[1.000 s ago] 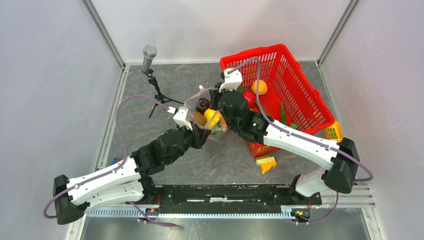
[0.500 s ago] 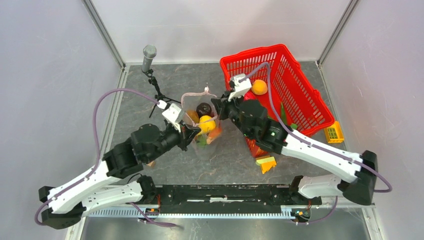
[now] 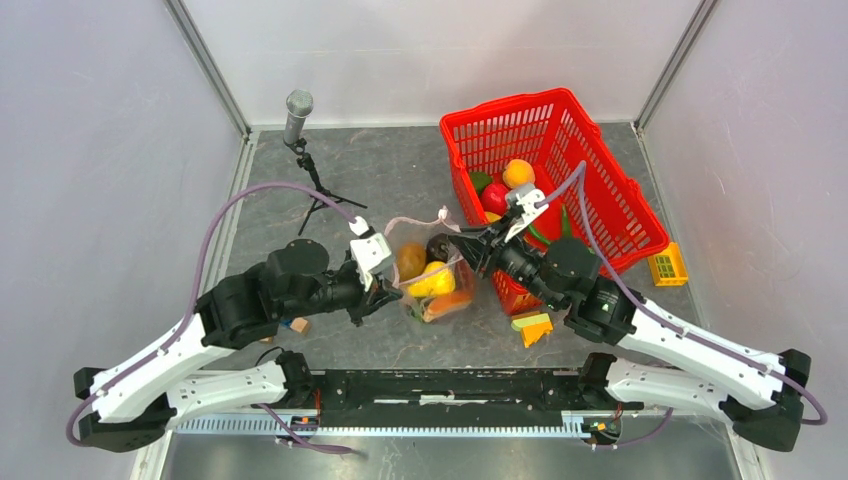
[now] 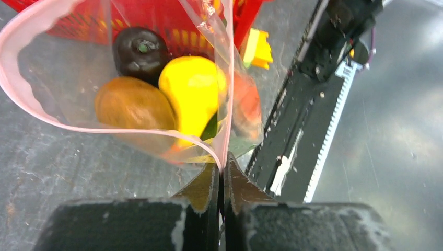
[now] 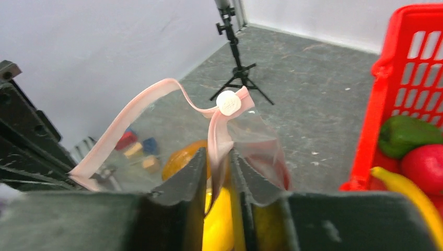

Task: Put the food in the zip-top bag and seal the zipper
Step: Zip the zipper food storage bag at the center of the board.

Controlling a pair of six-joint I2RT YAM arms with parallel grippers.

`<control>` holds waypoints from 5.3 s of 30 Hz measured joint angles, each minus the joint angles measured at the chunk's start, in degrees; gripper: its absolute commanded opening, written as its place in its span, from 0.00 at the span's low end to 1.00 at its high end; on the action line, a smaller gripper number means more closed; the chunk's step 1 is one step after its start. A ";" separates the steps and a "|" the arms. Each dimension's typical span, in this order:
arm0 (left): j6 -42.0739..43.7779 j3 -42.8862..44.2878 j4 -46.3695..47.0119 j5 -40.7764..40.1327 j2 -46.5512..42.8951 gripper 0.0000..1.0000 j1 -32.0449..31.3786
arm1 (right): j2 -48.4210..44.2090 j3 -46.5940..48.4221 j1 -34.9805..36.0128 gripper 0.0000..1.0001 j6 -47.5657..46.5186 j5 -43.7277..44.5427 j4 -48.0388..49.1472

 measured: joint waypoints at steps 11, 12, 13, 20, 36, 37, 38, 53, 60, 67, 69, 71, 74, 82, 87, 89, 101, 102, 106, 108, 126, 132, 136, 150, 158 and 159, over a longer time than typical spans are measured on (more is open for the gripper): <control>4.96 -0.72 -4.72 8.70 0.33 0.02 0.00 | -1.66 5.03 -2.60 0.72 -14.53 -5.46 -8.33; 5.51 -0.72 -4.87 9.09 0.24 0.02 0.00 | -1.62 7.43 -2.82 0.70 -17.53 -5.81 -10.25; 6.05 -0.72 -5.14 9.49 0.11 0.02 0.00 | -1.60 8.24 -3.30 0.70 -18.49 -5.81 -10.67; 8.39 -0.72 -6.27 9.92 -0.87 0.02 0.00 | 6.01 16.02 -20.44 0.70 -27.56 -16.68 -14.93; 13.49 2.86 -10.60 11.61 2.47 0.02 0.00 | 27.80 31.71 -34.67 0.96 -75.10 -67.65 -40.37; 13.92 3.43 -11.04 12.11 3.04 0.02 0.00 | 29.62 33.90 -34.67 0.96 -77.88 -68.89 -43.28; 14.47 4.09 -11.50 12.79 3.58 0.02 0.02 | 31.45 36.11 -34.67 0.96 -80.61 -70.05 -46.56; 20.83 10.78 -15.08 16.13 10.62 0.02 0.00 | 41.44 44.61 -28.20 0.78 -92.43 -74.86 -66.60; 21.09 10.78 -15.34 15.85 10.25 0.02 0.00 | 39.45 40.11 -28.02 0.74 -92.43 -76.87 -67.47; 21.11 10.78 -15.45 15.87 10.08 0.02 0.02 | 36.98 40.11 -27.45 0.83 -92.30 -80.35 -67.54; 21.11 10.78 -15.50 15.87 10.08 0.02 0.02 | 36.98 40.50 -27.15 0.77 -92.15 -81.07 -67.49; 21.11 10.78 -15.58 15.89 10.08 0.02 0.00 | 36.96 40.83 -26.77 0.67 -91.89 -81.77 -67.43; 21.11 10.78 -15.82 15.87 10.05 0.02 0.02 | 36.98 41.05 -25.94 0.58 -91.62 -82.23 -67.34; 21.09 10.73 -15.89 15.80 9.44 0.02 0.02 | 36.96 39.28 -25.49 0.40 -87.95 -84.06 -63.06; 21.07 10.71 -16.02 15.72 8.81 0.02 0.02 | 35.80 31.93 -26.23 0.48 -77.77 -85.29 -51.63; 21.07 10.62 -16.02 15.69 8.61 0.02 0.02 | 34.53 28.44 -26.67 0.53 -73.05 -85.18 -46.01; 21.07 9.57 -15.91 15.69 7.48 0.02 0.00 | 24.87 11.93 -29.57 0.23 -41.77 -87.93 -5.60; 21.07 9.53 -15.91 15.67 7.39 0.02 0.00 | 24.87 11.74 -29.64 0.19 -40.44 -87.97 -3.96; 21.05 9.25 -15.80 15.41 6.93 0.02 0.02 | 24.85 10.93 -29.70 0.22 -36.54 -87.95 0.50; 21.05 8.98 -15.78 15.19 6.56 0.02 0.00 | 24.76 10.25 -29.68 0.27 -35.60 -87.73 1.49; 19.34 7.74 -14.58 11.39 4.85 0.06 0.00 | 22.03 5.51 -29.75 0.00 -31.43 -84.00 5.95; 15.43 6.03 -12.83 1.03 -1.09 0.02 0.02 | 17.31 4.35 -29.97 0.00 -29.88 -78.25 5.84; 13.29 6.03 -12.79 -5.95 -6.12 0.02 0.04 | 14.75 4.33 -29.94 0.00 -27.45 -74.66 5.84; 10.10 4.61 -13.05 -19.39 -5.81 0.51 0.02 | 8.00 0.37 -29.20 0.00 -18.78 -67.54 6.27; 9.11 4.13 -8.48 -21.46 -5.57 0.98 0.02 | 7.96 -1.20 -24.30 0.00 -16.79 -58.84 4.37; 9.11 4.52 -7.61 -20.61 -5.42 1.00 0.04 | 7.98 -1.20 -23.87 0.00 -16.76 -57.94 4.35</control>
